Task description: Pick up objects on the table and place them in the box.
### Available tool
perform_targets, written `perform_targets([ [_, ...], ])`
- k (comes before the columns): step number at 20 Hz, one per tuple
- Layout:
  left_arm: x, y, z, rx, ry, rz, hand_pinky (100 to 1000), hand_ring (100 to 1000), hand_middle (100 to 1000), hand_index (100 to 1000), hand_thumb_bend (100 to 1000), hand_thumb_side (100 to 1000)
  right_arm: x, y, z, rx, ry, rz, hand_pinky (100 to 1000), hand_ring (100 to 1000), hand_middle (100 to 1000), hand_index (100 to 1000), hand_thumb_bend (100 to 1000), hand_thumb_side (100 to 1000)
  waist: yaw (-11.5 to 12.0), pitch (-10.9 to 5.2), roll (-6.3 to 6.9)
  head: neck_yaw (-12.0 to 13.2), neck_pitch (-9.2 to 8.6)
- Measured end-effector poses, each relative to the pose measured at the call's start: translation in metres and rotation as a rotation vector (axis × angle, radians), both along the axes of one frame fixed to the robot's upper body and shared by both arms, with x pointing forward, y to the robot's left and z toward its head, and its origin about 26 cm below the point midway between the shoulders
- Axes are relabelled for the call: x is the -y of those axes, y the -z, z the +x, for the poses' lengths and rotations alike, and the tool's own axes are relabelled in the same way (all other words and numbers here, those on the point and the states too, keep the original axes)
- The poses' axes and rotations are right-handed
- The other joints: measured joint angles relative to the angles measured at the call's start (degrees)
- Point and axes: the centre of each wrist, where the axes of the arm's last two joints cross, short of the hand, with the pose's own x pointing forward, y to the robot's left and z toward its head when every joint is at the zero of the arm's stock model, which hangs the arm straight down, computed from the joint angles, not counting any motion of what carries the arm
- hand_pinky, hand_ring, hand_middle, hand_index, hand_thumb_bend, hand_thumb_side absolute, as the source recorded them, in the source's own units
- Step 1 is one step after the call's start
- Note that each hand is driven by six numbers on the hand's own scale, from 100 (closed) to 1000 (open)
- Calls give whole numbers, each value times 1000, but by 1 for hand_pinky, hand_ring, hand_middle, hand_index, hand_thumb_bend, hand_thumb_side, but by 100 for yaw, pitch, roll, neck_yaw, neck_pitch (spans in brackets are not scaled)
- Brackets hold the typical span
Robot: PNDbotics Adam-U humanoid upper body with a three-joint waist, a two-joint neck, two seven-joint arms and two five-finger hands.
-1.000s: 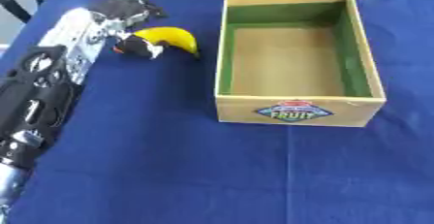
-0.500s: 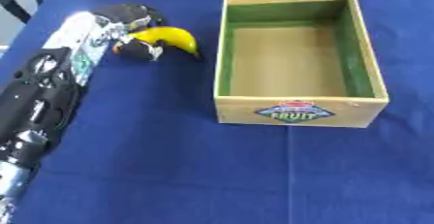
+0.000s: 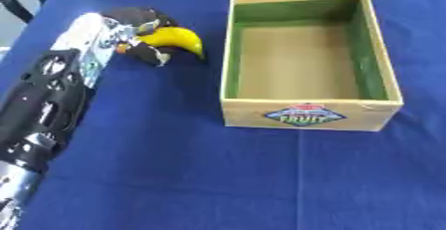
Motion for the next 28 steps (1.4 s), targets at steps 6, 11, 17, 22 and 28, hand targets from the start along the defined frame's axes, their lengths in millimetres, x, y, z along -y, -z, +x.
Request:
perform_targets([
  [6,1,-3,0,53,-8,15,624,747,683,870,120,431,-1,1,0,-1,0,8,826,749,764,946,100,1000,-22,24,2,9,-1],
  [11,1,-2,0,82,-7,21,601,704,638,829,100,436,-1,2,0,-2,3,11,826,749,764,946,100,1000,-18,25,-3,9,-1],
  [17,1,-1,1,83,-3,21,563,646,592,783,100,424,0,2,0,-2,8,15,826,749,764,945,100,1000,-10,26,-7,14,-1],
  [22,1,-1,1,90,-3,18,511,591,550,743,100,409,1,2,0,2,14,19,826,749,764,946,100,1000,-14,30,-16,26,-1],
  [28,0,0,1,125,-4,7,485,578,527,720,100,421,0,3,-1,-2,14,23,826,749,764,946,100,1000,-16,30,-19,27,-1],
])
